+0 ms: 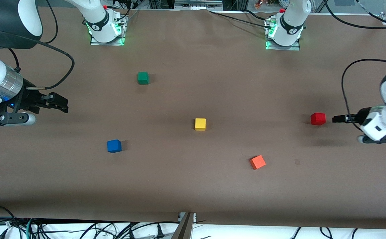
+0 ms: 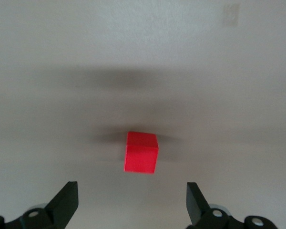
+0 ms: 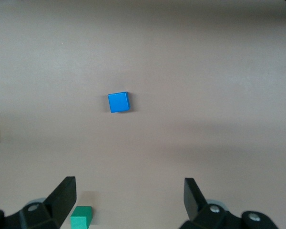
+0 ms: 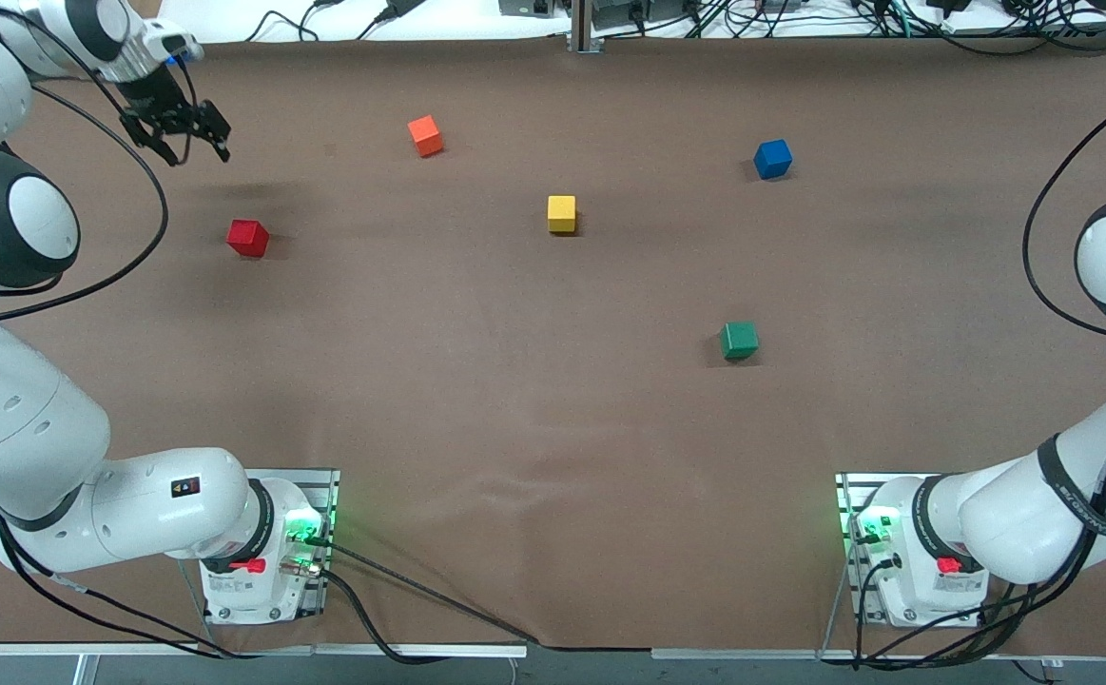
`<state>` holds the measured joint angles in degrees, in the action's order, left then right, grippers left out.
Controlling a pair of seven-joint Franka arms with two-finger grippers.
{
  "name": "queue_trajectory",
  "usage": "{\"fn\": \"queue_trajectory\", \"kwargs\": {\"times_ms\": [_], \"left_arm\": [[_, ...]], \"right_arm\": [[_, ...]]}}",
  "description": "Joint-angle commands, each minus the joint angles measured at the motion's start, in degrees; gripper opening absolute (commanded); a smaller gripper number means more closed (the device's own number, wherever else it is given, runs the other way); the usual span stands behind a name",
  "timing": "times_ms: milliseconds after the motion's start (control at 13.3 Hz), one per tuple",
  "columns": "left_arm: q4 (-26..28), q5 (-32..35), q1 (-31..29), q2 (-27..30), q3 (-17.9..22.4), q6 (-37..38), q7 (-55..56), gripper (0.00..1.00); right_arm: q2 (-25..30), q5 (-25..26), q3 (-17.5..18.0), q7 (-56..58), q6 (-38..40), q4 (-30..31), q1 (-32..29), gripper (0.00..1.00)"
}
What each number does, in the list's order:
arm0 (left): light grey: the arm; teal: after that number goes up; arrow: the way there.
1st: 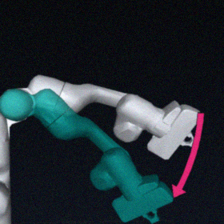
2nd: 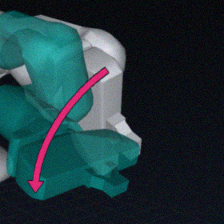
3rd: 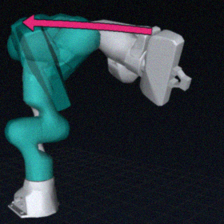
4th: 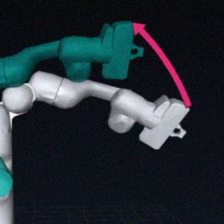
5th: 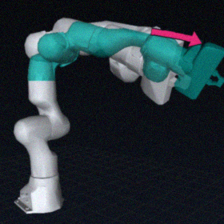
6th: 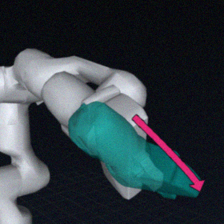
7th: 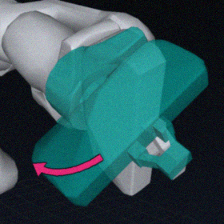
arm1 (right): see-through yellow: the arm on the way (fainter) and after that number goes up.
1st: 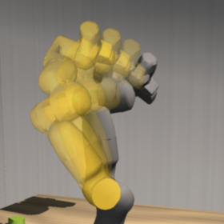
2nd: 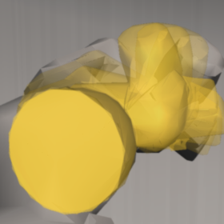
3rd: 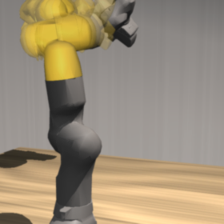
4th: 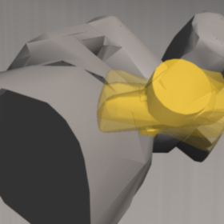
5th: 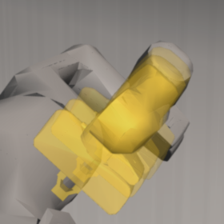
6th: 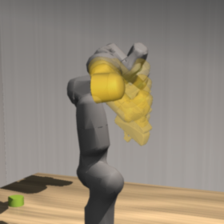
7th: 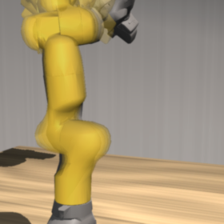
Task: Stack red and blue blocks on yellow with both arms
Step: 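Close the left gripper on the red cube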
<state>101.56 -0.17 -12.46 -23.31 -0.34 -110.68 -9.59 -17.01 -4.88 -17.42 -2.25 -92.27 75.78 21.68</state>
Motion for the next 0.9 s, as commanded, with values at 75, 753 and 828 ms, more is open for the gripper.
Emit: {"fn": "queue_trajectory", "kwargs": {"times_ms": [75, 753, 828], "left_arm": [[19.43, 3.93, -0.45, 8.37, -0.89, -17.42, -1.83, 1.0], [30.1, 4.3, -0.46, 6.18, -0.98, -36.09, -1.92, 1.0], [30.1, 4.38, -0.46, 5.48, -0.98, -37.14, -1.92, 1.0]], "right_arm": [[0.48, 0.57, 0.02, -0.03, 0.43, 0.16, 0.21, 1.0], [0.39, 0.48, 0.02, -0.03, 0.52, 0.16, 0.21, 1.0], [0.48, 0.48, 0.02, -0.03, 0.52, 0.16, 0.21, 1.0]]}}
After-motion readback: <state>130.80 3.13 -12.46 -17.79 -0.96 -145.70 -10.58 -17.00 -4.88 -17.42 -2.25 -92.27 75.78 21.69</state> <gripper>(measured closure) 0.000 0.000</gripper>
